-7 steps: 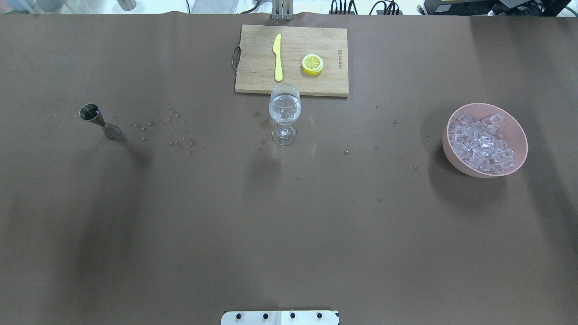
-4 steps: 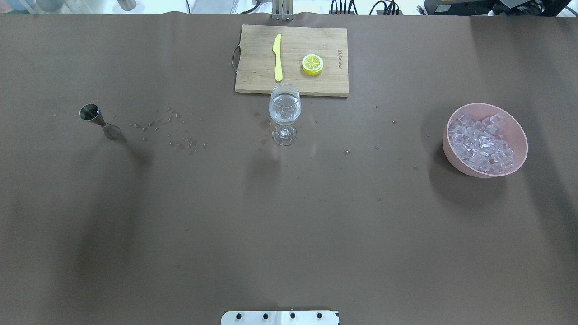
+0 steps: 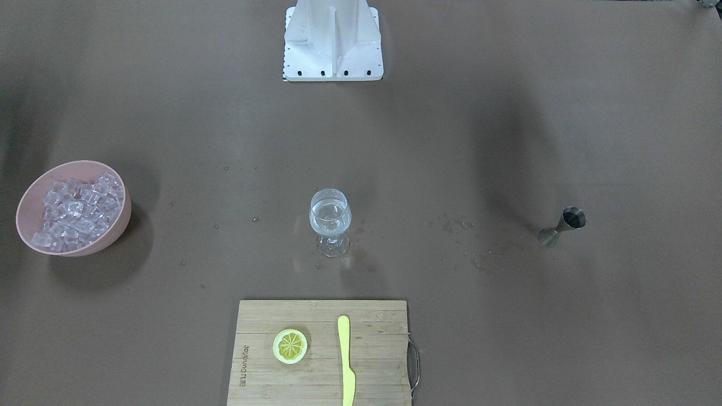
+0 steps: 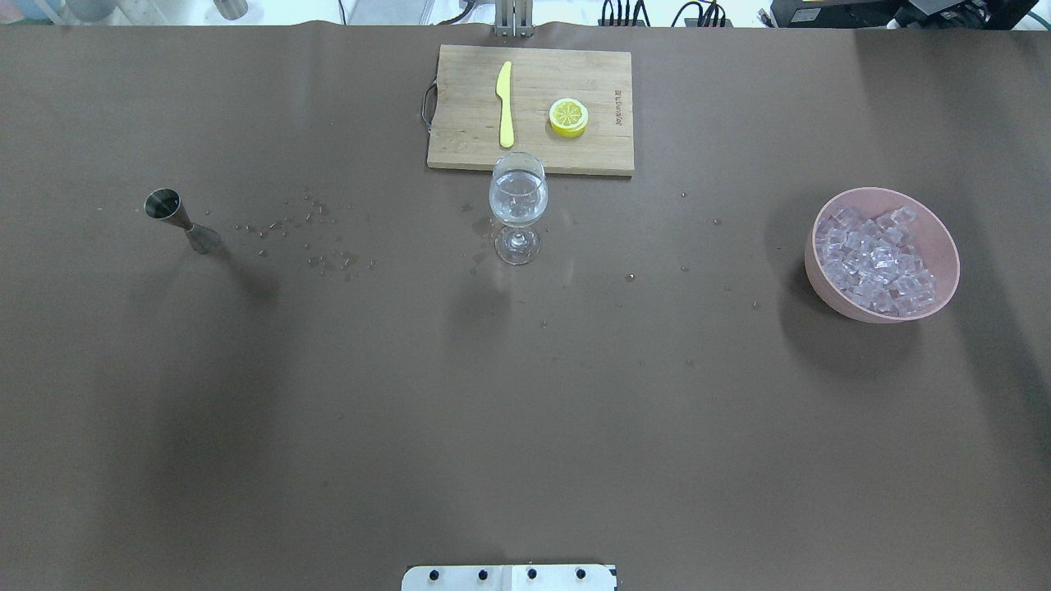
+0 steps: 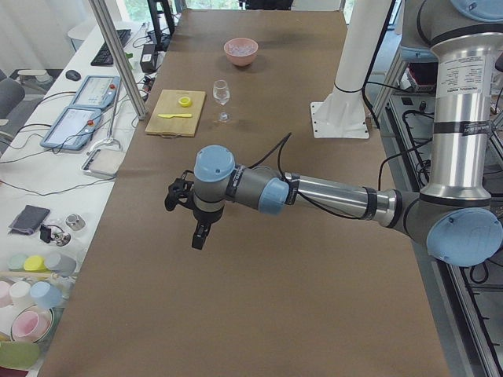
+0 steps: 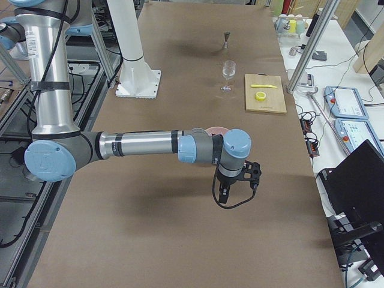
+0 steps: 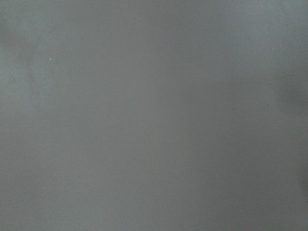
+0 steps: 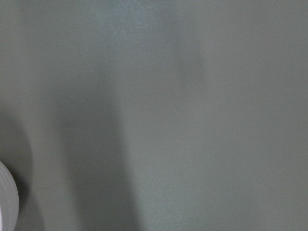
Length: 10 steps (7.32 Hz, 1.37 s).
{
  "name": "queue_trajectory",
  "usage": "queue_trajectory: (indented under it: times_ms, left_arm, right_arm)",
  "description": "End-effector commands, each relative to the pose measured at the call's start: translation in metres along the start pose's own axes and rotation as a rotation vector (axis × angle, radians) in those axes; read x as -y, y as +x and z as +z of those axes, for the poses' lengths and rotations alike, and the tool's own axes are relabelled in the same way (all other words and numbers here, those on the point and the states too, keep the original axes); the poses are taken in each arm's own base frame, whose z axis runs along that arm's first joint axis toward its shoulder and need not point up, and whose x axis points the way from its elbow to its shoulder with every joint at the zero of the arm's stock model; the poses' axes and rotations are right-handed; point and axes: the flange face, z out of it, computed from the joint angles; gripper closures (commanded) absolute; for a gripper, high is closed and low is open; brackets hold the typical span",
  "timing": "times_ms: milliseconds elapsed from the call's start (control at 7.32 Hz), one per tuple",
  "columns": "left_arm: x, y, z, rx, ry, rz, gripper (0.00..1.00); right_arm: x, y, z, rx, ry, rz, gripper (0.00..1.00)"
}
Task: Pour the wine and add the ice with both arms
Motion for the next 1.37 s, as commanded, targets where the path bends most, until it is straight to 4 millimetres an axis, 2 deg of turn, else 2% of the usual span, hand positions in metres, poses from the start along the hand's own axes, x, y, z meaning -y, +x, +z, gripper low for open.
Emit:
queue_trajectory:
  times_ms: [0,137,273,547,683,820,1094,1230]
  left_arm:
    - [0.044,0.065,-0.014,-0.04,0.033,-0.211,0.02]
    - [0.06,0.124,-0.015,-0.073,0.041,-0.267,0.02]
    - [0.059,0.163,-0.022,-0.07,0.07,-0.271,0.02]
    - [0.047,0.248,-0.018,-0.009,0.166,-0.37,0.02]
    - [0.036,0.287,-0.003,0.022,0.203,-0.395,0.02]
    - [0.025,0.317,0.018,0.05,0.229,-0.432,0.03]
    - [-0.006,0.371,0.061,0.106,0.285,-0.449,0.03]
    - [-0.026,0.39,0.083,0.167,0.364,-0.433,0.03]
  right_arm:
    - [0.0,0.001,0.002,0.0,-0.003,0.003,0.0]
    - [0.0,0.002,0.002,0.0,-0.004,0.003,0.0]
    - [0.0,0.002,0.002,0.0,-0.004,0.004,0.0]
    - [0.0,0.001,0.002,0.001,-0.003,0.003,0.0]
    - [0.0,0.001,0.002,0.004,-0.004,0.003,0.0]
    - [0.0,0.001,0.002,0.009,-0.006,0.004,0.0]
    - [0.0,0.002,0.003,0.008,-0.007,0.005,0.0]
    - [0.0,0.001,0.002,0.009,-0.006,0.004,0.0]
